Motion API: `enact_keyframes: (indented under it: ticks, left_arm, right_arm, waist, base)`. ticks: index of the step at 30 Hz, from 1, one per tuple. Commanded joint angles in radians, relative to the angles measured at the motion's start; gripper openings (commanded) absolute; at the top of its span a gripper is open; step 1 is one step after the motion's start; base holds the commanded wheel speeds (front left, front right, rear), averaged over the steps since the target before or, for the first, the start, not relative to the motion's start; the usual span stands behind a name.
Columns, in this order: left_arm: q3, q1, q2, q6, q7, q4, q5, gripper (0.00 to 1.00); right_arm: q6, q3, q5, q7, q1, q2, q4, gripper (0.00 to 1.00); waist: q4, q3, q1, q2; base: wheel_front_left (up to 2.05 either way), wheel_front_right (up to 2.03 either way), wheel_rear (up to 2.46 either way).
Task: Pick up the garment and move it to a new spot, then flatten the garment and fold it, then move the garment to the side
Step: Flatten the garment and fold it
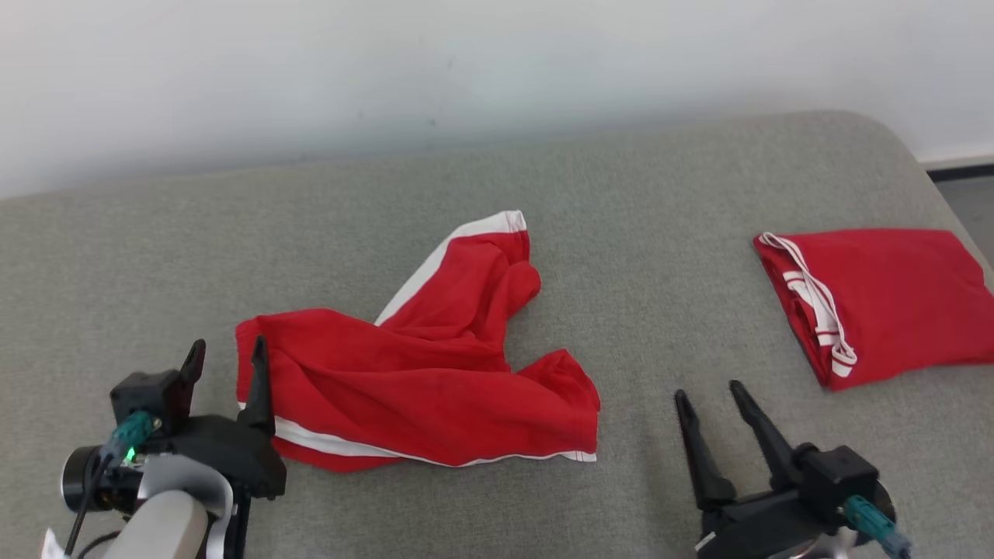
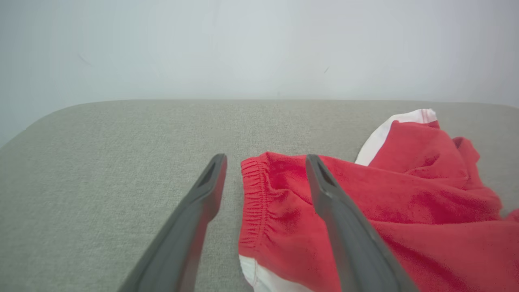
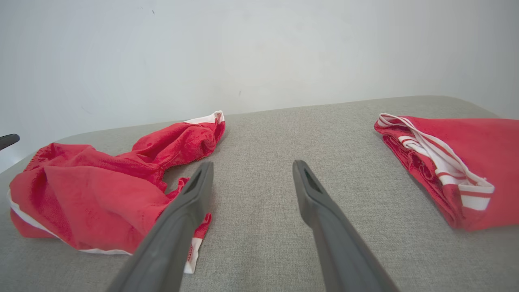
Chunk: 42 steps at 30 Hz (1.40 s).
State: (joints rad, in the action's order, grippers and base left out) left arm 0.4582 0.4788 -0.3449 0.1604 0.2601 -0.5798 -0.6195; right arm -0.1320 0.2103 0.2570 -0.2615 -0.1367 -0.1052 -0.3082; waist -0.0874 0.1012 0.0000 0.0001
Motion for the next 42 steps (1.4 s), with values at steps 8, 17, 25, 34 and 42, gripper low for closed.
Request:
enact_keyframes:
  ticks: [8, 17, 25, 34, 42]
  left_arm:
    - [-0.226, -0.366, 0.094, 0.030, 0.004, 0.371, 0.180, 1.00]
    - [-0.332, -0.567, 0.191, -0.033, 0.004, 0.507, 0.333, 1.00]
    - [-0.425, -0.630, 0.240, -0.090, 0.004, 0.523, 0.398, 1.00]
    - [-0.477, -0.618, 0.264, -0.142, 0.004, 0.488, 0.435, 1.00]
    - [-0.480, -0.599, 0.279, -0.158, 0.004, 0.446, 0.434, 1.00]
  right_arm:
    - [0.003, -0.088, -0.037, -0.005, 0.084, 0.008, 0.032, 1.00]
    - [0.003, -0.089, -0.048, -0.005, 0.111, 0.011, 0.022, 1.00]
    - [0.003, -0.089, -0.050, -0.005, 0.145, 0.012, 0.008, 1.00]
    - [0.003, -0.107, -0.051, -0.005, 0.173, 0.031, 0.050, 1.00]
    - [0.003, -0.109, -0.055, -0.005, 0.178, 0.040, 0.064, 1.00]
  waist:
    - [0.060, -0.121, 0.0000, -0.0001]
    - [0.067, -0.156, 0.0000, -0.0001]
    - [0.071, -0.188, 0.0000, -0.0001]
    - [0.069, -0.214, 0.0000, -0.0001]
    - [0.062, -0.224, 0.0000, -0.0001]
  base:
    - [0.00, 0.00, 0.00]
    - [0.00, 0.00, 0.00]
    - [0.00, 0.00, 0.00]
    - [0.00, 0.00, 0.00]
    - [0.00, 0.00, 0.00]
